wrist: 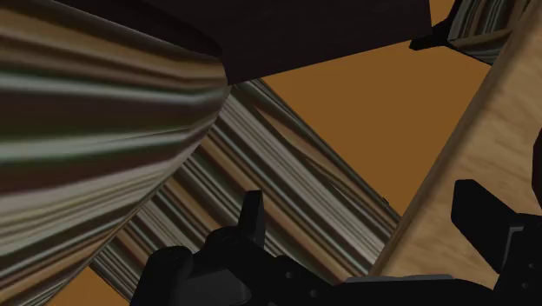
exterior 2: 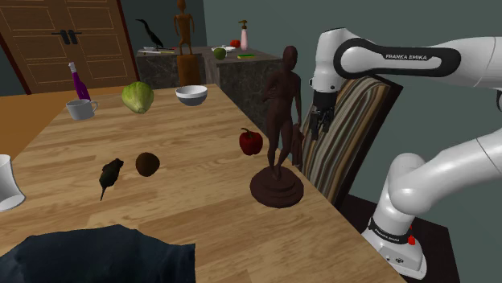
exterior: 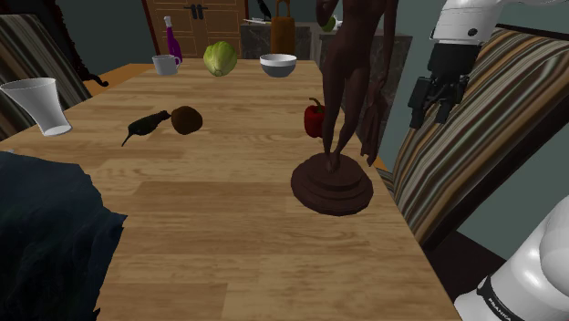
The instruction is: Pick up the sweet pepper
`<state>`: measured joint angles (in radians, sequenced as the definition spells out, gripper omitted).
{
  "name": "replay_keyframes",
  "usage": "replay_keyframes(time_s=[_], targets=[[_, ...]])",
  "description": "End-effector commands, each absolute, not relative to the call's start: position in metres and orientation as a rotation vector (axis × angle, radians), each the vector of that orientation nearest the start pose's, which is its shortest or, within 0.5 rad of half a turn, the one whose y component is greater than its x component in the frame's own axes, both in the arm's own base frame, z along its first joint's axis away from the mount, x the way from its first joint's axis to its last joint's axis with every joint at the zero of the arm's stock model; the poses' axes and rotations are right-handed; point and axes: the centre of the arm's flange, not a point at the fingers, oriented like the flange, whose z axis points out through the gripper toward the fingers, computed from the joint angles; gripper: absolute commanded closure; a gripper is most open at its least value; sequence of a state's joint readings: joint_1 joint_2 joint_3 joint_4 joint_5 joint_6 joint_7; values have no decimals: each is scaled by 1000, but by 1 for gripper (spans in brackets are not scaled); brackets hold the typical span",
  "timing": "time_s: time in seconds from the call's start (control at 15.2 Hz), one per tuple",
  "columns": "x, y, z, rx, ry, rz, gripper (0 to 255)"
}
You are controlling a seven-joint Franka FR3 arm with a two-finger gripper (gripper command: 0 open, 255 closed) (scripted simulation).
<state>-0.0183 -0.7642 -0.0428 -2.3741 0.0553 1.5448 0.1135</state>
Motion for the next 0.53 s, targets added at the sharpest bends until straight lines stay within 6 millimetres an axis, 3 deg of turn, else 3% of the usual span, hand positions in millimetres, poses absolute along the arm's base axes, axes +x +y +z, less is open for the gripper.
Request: replay_keyframes(time_s=[0.0, 0.46], targets=[[308, -16, 573, -3047, 248, 104, 0], [387, 27, 589, -3124, 169, 31, 0]])
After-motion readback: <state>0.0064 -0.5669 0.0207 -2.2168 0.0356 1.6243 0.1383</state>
